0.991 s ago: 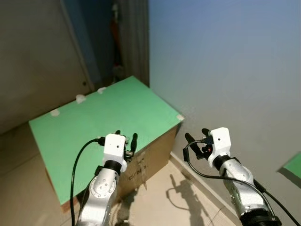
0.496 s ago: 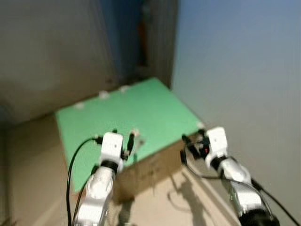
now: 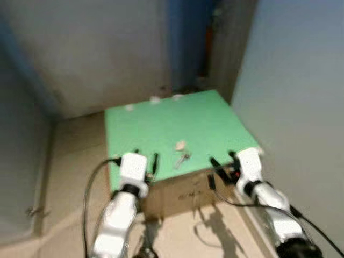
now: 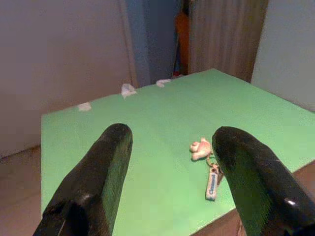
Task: Hang keys on a hook
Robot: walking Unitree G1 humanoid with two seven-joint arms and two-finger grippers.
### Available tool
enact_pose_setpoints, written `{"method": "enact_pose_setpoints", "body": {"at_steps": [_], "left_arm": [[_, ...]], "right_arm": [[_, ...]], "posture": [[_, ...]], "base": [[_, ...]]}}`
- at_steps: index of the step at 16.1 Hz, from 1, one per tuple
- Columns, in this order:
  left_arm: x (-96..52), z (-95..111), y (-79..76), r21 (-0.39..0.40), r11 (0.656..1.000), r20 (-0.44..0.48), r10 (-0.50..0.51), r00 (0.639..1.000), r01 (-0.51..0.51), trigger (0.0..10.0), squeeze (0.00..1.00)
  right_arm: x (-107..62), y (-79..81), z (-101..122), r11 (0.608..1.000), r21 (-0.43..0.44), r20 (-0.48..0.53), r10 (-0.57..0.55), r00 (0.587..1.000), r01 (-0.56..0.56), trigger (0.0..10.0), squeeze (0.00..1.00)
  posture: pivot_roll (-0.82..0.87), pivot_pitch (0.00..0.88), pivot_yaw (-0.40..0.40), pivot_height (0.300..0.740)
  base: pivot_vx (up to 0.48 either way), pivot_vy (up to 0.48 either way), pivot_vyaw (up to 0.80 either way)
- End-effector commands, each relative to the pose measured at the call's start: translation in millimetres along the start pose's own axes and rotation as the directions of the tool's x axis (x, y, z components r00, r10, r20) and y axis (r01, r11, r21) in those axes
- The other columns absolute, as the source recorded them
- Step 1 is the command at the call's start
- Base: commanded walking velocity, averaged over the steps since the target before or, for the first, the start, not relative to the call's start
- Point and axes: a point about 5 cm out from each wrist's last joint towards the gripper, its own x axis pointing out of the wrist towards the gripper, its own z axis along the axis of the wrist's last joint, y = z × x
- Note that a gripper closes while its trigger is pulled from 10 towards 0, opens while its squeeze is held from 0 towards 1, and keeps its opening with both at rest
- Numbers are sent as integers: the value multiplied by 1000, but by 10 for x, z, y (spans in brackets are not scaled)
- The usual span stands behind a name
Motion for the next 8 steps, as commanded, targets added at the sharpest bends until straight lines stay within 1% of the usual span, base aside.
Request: {"method": "enact_pose_setpoints", "body": {"at_steps": [1, 2, 3, 5, 8], "left_arm": [[-3, 11, 112, 17, 999, 2, 30, 1000, -30, 10000, 0], [-3, 8, 122, 18, 999, 0, 32, 999, -32, 10000, 0], [-2, 7, 134, 19, 999, 0, 35, 999, -35, 10000, 0], [5, 11, 147, 19, 999, 1, 35, 999, -35, 10000, 0], [15, 5, 113, 40, 999, -5, 9, 1000, -9, 10000, 0]], "right_arm": [[49, 43, 58, 1000, -2, 29, 12, 1000, -12, 10000, 0], [51, 40, 52, 1000, 7, 27, 5, 1000, -5, 10000, 0], [49, 32, 53, 999, 36, 40, -13, 999, 11, 10000, 0], [45, 23, 36, 1000, 27, 29, -15, 999, 14, 10000, 0], [28, 20, 9, 999, 27, 27, -23, 999, 22, 10000, 0]], "posture": [[-162, 0, 15, 740], [-163, 0, 16, 740], [-164, 0, 17, 740], [-168, 0, 20, 740], [-170, 0, 21, 740]], "base": [[0, 0, 556], [0, 0, 556], [0, 0, 556], [0, 0, 0], [0, 0, 0]]}}
